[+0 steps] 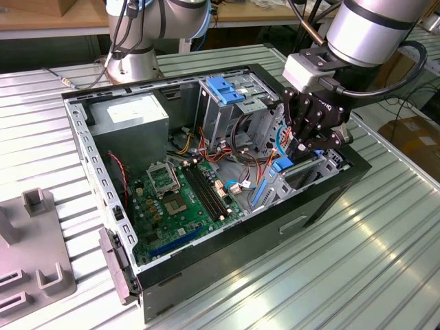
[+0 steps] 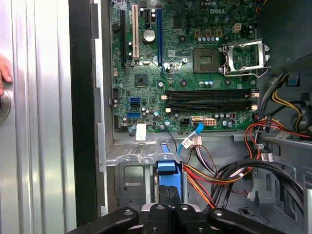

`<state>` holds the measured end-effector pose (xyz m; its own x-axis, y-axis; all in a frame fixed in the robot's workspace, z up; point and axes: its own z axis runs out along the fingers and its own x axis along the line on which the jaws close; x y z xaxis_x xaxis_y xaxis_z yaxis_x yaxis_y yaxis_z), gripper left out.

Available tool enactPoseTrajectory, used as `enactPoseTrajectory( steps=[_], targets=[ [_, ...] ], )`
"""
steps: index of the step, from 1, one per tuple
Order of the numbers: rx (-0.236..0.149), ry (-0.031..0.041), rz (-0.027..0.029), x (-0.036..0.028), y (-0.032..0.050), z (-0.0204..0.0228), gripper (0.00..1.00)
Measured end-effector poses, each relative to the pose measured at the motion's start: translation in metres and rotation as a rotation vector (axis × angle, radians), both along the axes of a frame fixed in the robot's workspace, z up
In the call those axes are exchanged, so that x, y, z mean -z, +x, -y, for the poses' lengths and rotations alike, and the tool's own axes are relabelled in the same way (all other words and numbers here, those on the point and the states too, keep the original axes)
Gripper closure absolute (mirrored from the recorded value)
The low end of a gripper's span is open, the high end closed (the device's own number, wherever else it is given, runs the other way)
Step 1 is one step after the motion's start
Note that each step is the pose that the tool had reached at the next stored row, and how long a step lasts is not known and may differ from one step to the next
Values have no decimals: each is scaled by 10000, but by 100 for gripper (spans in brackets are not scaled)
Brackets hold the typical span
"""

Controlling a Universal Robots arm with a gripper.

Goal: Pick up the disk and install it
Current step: 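Insert the disk into the insertion slot, then insert the first disk wire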

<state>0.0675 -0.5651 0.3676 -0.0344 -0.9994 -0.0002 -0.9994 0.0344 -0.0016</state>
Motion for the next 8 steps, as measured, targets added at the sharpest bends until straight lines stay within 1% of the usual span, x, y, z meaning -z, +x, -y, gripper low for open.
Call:
enactPoseTrajectory(
  steps=[4, 7, 8],
  targets=[
    [1, 0, 0, 1, 0, 0, 90],
    [0, 1, 0, 3, 28, 0, 90],
    [0, 1, 0, 5, 50, 0, 90]
  ],
)
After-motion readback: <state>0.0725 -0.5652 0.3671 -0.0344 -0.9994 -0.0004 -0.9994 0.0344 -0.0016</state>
